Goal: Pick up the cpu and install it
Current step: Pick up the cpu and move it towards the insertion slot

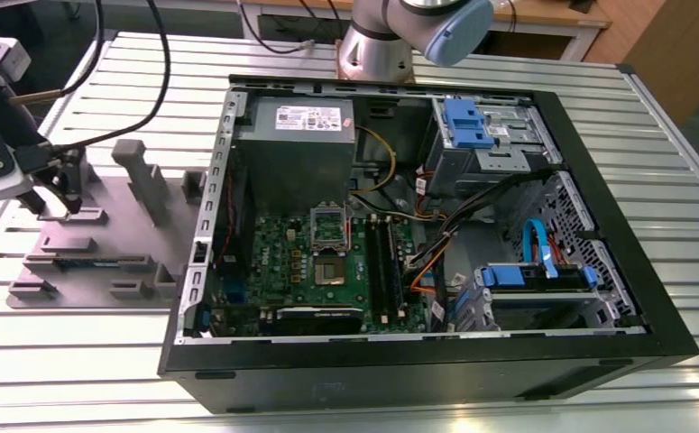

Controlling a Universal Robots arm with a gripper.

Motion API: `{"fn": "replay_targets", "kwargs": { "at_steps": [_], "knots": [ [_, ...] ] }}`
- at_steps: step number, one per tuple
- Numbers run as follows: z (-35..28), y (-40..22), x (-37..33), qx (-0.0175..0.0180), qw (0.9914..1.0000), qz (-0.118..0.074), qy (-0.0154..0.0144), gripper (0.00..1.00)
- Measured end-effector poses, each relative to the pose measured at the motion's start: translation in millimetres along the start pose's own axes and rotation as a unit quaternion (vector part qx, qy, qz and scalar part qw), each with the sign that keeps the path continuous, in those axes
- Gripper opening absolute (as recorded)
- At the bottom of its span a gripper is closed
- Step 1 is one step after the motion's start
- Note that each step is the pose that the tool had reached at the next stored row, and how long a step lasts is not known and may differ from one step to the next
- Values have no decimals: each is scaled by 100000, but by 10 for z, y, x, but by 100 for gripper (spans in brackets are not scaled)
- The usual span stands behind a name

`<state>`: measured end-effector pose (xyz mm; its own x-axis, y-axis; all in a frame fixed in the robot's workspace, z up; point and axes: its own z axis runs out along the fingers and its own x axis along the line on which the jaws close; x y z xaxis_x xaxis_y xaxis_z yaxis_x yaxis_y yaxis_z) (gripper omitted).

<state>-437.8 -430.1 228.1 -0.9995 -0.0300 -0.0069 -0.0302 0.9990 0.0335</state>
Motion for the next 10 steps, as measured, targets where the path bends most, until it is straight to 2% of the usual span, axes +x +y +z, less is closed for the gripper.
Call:
{"fn": "replay_targets", "kwargs": {
  "at_steps": [10],
  "knots": [
    [-17,1,0,1,100000,4,2,47]
  ]
}}
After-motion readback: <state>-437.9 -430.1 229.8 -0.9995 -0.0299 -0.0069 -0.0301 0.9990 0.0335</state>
